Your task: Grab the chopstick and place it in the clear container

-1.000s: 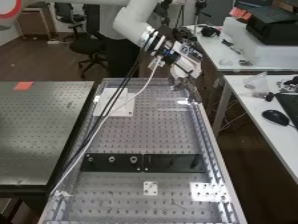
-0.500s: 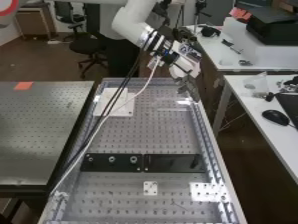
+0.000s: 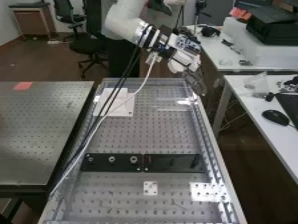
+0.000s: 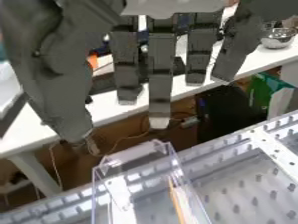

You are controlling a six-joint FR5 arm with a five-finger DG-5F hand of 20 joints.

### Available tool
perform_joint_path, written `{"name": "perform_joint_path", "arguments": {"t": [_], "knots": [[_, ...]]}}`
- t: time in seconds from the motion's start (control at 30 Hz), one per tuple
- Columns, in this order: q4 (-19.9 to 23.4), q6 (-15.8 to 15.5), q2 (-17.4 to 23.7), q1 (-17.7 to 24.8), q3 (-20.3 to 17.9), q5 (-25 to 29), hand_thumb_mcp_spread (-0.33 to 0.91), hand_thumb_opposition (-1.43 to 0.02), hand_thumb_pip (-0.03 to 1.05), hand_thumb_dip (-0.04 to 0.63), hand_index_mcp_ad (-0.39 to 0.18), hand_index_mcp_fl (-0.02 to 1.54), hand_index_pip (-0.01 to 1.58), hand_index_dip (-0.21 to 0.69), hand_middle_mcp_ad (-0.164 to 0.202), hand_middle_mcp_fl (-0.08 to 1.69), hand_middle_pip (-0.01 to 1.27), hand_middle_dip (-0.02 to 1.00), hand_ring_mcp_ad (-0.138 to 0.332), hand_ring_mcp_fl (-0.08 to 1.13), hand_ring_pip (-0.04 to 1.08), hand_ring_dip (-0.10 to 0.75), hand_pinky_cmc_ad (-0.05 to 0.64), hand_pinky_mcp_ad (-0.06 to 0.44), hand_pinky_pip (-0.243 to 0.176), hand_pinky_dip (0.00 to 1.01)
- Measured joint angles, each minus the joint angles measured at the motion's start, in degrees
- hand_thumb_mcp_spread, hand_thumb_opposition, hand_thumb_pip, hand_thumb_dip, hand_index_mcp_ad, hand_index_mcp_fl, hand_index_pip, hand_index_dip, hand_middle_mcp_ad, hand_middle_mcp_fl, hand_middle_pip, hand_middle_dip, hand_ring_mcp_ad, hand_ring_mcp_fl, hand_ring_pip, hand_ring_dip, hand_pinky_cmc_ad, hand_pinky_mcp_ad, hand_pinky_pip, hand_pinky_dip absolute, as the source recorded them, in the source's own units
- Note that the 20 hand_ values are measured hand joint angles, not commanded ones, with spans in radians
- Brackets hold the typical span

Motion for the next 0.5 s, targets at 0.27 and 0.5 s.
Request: {"name": "perform_joint_path", "arguments": {"t": [0.27, 0.5], "knots": [[10.8, 2.5, 7.3, -1.0, -10.1, 0.1, 0.21, -0.73, 0.51, 0.164, -0.096, 0.19, 0.02, 0.363, 0.068, 0.23, 0.08, 0.50, 0.195, 0.04, 0.07, 0.351, 0.363, 0.243, -0.110, 0.57], [21.4, 1.5, 15.2, -2.6, -19.4, -0.8, 0.21, -0.69, 0.51, 0.131, -0.101, 0.16, 0.03, 0.394, 0.070, 0.20, 0.09, 0.44, 0.197, 0.03, 0.06, 0.304, 0.363, 0.239, -0.124, 0.57]]}}
